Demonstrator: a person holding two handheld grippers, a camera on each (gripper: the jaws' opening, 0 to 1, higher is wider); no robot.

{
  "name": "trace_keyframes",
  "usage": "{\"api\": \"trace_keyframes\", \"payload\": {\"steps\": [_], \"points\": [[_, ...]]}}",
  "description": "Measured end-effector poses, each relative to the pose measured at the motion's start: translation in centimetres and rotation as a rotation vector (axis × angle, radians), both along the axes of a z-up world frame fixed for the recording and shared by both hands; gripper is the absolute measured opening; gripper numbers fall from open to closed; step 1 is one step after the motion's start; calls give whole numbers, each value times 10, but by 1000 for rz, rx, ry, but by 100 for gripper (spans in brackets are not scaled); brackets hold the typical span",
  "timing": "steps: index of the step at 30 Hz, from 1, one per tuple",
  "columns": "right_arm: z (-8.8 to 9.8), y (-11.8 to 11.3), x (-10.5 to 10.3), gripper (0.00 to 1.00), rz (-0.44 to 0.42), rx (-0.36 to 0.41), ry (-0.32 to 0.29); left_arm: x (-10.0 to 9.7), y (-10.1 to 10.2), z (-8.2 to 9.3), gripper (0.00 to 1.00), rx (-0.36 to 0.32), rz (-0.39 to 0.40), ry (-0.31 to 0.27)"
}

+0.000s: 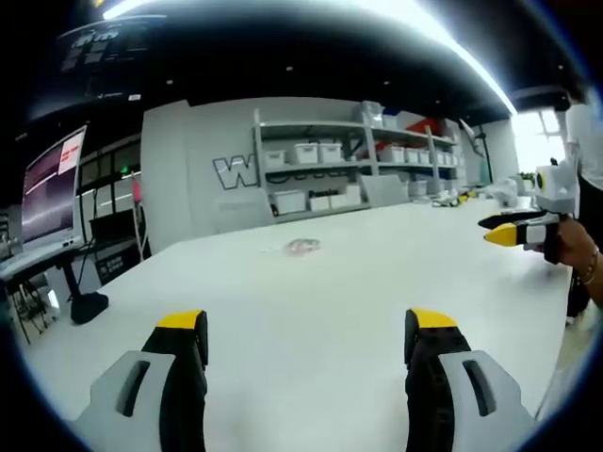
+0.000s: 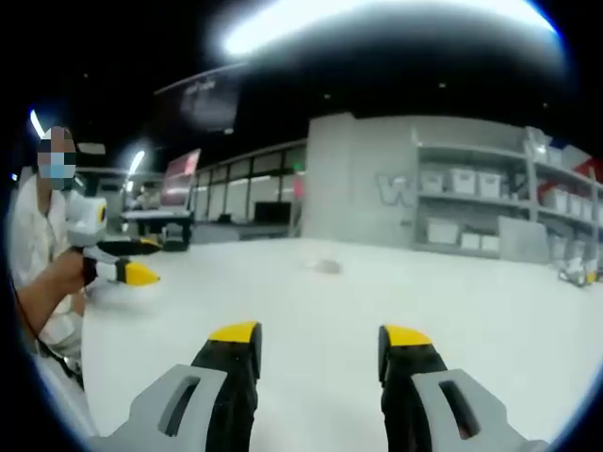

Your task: Open the resealable bag by pulling the two sides of the seal apart until the entire bag opening is separated and visibly accessible.

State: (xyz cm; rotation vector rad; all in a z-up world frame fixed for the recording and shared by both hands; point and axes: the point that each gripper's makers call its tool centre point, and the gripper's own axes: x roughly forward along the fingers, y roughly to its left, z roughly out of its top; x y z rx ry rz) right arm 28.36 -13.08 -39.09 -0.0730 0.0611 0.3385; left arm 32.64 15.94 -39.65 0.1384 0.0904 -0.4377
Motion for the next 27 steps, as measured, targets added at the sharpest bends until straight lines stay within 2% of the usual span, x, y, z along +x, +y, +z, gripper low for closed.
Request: {"api": "trace_keyframes", "payload": {"steps": [11, 27], "points": [[1, -7, 5, 49, -19, -22, 10, 3, 4, 0, 85, 4, 7, 6], [0, -1, 11, 48, 0, -54, 26, 2, 9, 3, 85, -3, 12, 3]]}}
